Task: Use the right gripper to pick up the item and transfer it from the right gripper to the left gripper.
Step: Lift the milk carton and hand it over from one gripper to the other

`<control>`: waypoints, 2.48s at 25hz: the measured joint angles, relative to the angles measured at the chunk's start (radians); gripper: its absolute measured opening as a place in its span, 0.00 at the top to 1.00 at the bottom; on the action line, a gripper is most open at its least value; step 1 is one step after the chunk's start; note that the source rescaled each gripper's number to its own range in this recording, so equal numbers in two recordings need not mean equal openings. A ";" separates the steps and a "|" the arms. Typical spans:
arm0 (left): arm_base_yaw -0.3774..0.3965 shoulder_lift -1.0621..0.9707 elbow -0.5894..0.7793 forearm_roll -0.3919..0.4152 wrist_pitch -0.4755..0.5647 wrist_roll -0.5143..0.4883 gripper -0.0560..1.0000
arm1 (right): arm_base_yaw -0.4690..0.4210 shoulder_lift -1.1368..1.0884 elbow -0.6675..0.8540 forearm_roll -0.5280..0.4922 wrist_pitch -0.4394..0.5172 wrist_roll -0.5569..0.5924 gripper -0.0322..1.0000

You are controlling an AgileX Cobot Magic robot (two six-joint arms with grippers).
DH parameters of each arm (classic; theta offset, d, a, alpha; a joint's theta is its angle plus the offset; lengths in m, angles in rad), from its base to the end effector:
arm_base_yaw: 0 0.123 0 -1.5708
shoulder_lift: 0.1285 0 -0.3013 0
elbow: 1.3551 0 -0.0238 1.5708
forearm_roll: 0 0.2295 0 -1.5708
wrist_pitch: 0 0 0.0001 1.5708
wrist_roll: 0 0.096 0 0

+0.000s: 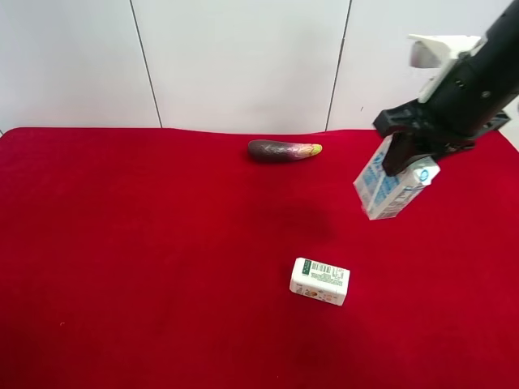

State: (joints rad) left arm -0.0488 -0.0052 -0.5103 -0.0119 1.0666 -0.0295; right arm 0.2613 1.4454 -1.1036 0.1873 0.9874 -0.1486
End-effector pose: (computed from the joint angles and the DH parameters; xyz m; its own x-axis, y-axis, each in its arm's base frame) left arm -0.0376 0.0008 0.2667 -0.4487 -0.0134 -0.8936 0.0423 0.9984 -0.0362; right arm 0.2476 0.0817 0.3000 -0.8972 -0.2855 -0.3368 -0.3452 0.9292 0.1318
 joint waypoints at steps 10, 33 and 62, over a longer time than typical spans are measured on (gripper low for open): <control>0.000 0.000 0.000 0.000 0.000 0.000 0.00 | 0.100 0.000 0.000 0.202 -0.015 -0.324 0.95; -0.158 0.490 -0.157 -0.456 0.015 0.431 0.00 | 0.295 0.000 0.000 0.376 -0.023 -0.803 0.95; -0.428 1.148 -0.396 -0.739 -0.048 0.885 0.00 | 0.295 0.000 0.000 0.681 0.045 -1.209 0.95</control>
State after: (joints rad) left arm -0.4770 1.1426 -0.9062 -0.7507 1.0185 0.8560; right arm 0.5563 1.4454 -1.1036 0.8685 1.0326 -1.3578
